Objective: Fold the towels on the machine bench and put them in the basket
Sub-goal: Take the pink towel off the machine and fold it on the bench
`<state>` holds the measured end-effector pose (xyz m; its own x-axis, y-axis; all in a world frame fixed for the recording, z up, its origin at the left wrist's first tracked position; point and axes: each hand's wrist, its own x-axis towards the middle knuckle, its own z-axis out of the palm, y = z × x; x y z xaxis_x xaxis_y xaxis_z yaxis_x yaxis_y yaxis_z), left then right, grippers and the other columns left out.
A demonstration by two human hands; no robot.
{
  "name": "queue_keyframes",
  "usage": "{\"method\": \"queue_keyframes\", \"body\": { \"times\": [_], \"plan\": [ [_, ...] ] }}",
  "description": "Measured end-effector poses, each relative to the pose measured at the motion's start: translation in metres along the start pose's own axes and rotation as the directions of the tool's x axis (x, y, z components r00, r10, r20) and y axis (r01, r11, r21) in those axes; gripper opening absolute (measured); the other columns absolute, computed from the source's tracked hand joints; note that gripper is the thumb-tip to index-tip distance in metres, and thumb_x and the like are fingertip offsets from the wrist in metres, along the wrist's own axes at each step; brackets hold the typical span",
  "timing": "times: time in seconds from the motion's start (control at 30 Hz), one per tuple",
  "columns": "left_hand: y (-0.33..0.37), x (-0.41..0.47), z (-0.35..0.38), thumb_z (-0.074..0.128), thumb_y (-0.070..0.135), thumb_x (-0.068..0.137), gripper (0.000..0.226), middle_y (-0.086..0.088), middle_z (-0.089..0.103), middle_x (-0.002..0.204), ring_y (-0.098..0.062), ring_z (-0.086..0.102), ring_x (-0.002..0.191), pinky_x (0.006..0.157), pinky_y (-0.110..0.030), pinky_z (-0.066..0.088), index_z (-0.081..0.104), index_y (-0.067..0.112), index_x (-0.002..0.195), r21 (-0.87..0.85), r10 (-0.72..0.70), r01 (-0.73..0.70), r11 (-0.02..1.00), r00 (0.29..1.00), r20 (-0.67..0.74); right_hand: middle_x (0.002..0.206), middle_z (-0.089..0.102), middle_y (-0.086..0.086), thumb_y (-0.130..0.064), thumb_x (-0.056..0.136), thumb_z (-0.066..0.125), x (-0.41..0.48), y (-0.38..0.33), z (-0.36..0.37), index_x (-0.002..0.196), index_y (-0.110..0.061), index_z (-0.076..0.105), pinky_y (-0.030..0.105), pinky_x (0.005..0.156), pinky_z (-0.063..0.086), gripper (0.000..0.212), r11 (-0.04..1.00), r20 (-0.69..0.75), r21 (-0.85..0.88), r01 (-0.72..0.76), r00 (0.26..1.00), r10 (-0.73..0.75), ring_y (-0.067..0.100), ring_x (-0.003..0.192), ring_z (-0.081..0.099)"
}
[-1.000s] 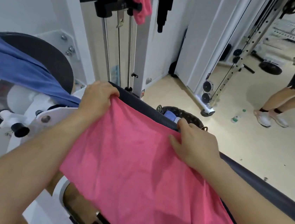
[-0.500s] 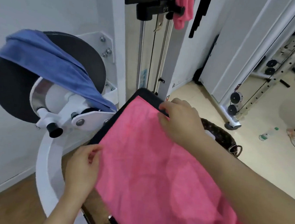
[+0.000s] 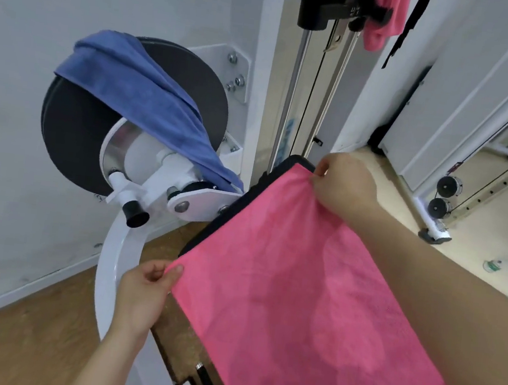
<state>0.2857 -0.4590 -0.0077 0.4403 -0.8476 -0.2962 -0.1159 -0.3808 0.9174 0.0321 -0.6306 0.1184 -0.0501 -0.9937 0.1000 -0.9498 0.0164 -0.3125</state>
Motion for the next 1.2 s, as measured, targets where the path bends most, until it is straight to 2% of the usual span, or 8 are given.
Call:
{"method": "queue_keyframes", "body": {
  "times": [0.2, 0.37, 0.53, 0.63, 0.7, 0.87, 1.07, 1.2],
  "plan": [
    [0.002, 0.032, 0.008, 0.074, 0.035, 0.082, 0.016, -0.01, 0.074, 0.091, -0.035, 0.067, 0.09, 0.093, -0.056, 0.051, 0.076, 0.021, 0.091, -0.213, -0.09, 0.084, 0.974, 0.996, -0.021, 0.088, 0.071, 0.006, -0.016, 0.079, 0.051, 0.017, -0.004, -0.004, 0.089, -0.02, 0.067, 0.032, 0.072, 0.051, 0.019, 0.984, -0.036, 0.147, -0.102, 0.993, 0.109, 0.028, 0.087, 0.064],
    [0.006, 0.036, 0.018, 0.069, 0.03, 0.089, 0.012, -0.006, 0.072, 0.089, -0.025, 0.066, 0.083, 0.084, -0.046, 0.056, 0.072, 0.019, 0.091, -0.209, -0.069, 0.04, 0.977, 0.989, -0.134, 0.093, 0.071, 0.009, -0.016, 0.082, 0.049, 0.022, -0.007, 0.005, 0.093, -0.016, 0.069, 0.033, 0.07, 0.05, 0.023, 0.989, -0.102, 0.12, -0.092, 0.989, 0.104, 0.031, 0.087, 0.064],
    [0.02, 0.019, 0.024, 0.066, 0.025, 0.088, 0.015, 0.004, 0.061, 0.092, -0.015, 0.062, 0.083, 0.072, -0.027, 0.049, 0.061, 0.035, 0.098, 0.156, 0.241, -0.205, 0.966, 0.933, -0.265, 0.104, 0.069, 0.001, -0.015, 0.086, 0.05, -0.006, -0.014, -0.011, 0.127, -0.023, 0.057, 0.034, 0.084, 0.05, 0.042, 0.974, 0.037, 0.213, 0.081, 0.995, -0.091, 0.022, 0.097, 0.062],
    [0.022, -0.021, 0.04, 0.07, 0.018, 0.083, 0.026, 0.014, 0.056, 0.096, -0.001, 0.057, 0.083, 0.072, -0.008, 0.042, 0.063, 0.041, 0.094, 0.253, 0.468, -0.446, 0.859, 0.883, -0.035, 0.093, 0.07, -0.008, -0.017, 0.088, 0.057, -0.046, -0.003, -0.045, 0.123, -0.028, 0.058, 0.03, 0.077, 0.053, 0.036, 0.929, 0.164, 0.353, 0.109, 0.971, -0.176, 0.012, 0.076, 0.065],
    [0.016, -0.061, 0.056, 0.068, 0.031, 0.082, 0.016, 0.022, 0.054, 0.099, 0.004, 0.056, 0.082, 0.07, -0.005, 0.041, 0.063, 0.042, 0.091, 0.268, 0.565, -0.588, 0.763, 0.808, 0.165, 0.088, 0.07, -0.008, -0.018, 0.089, 0.06, -0.082, 0.015, -0.063, 0.118, -0.03, 0.061, 0.033, 0.073, 0.055, 0.031, 0.91, 0.174, 0.404, 0.09, 0.969, -0.173, 0.012, 0.068, 0.067],
    [-0.009, -0.147, 0.085, 0.058, 0.038, 0.069, 0.025, 0.021, 0.051, 0.1, 0.007, 0.055, 0.076, 0.071, 0.003, 0.037, 0.057, 0.039, 0.095, 0.123, 0.624, -0.759, 0.639, 0.605, 0.494, 0.088, 0.065, -0.017, -0.025, 0.091, 0.057, -0.185, 0.071, -0.086, 0.12, -0.035, 0.058, 0.021, 0.07, 0.049, 0.03, 0.96, 0.217, 0.278, 0.035, 0.971, -0.098, 0.003, 0.075, 0.062],
    [-0.024, -0.214, 0.108, 0.056, 0.034, 0.074, 0.011, 0.016, 0.052, 0.077, 0.002, 0.05, 0.062, 0.053, -0.016, 0.045, 0.056, 0.034, 0.085, 0.074, 0.626, -0.837, 0.542, 0.461, 0.629, 0.097, 0.059, -0.022, -0.03, 0.09, 0.056, -0.291, 0.139, -0.11, 0.124, -0.046, 0.047, 0.027, 0.077, 0.048, 0.039, 0.98, 0.149, 0.114, -0.166, 0.978, 0.148, -0.002, 0.087, 0.056],
    [-0.026, -0.257, 0.125, 0.054, 0.041, 0.076, 0.012, 0.015, 0.05, 0.072, 0.0, 0.05, 0.062, 0.046, -0.018, 0.042, 0.052, 0.032, 0.084, 0.091, 0.62, -0.909, 0.406, 0.347, 0.704, 0.115, 0.053, -0.011, -0.033, 0.09, 0.057, -0.344, 0.181, -0.105, 0.137, -0.034, 0.043, 0.028, 0.081, 0.044, 0.049, 0.954, 0.078, -0.048, -0.297, 0.951, 0.3, 0.012, 0.11, 0.053]
  ]
}}
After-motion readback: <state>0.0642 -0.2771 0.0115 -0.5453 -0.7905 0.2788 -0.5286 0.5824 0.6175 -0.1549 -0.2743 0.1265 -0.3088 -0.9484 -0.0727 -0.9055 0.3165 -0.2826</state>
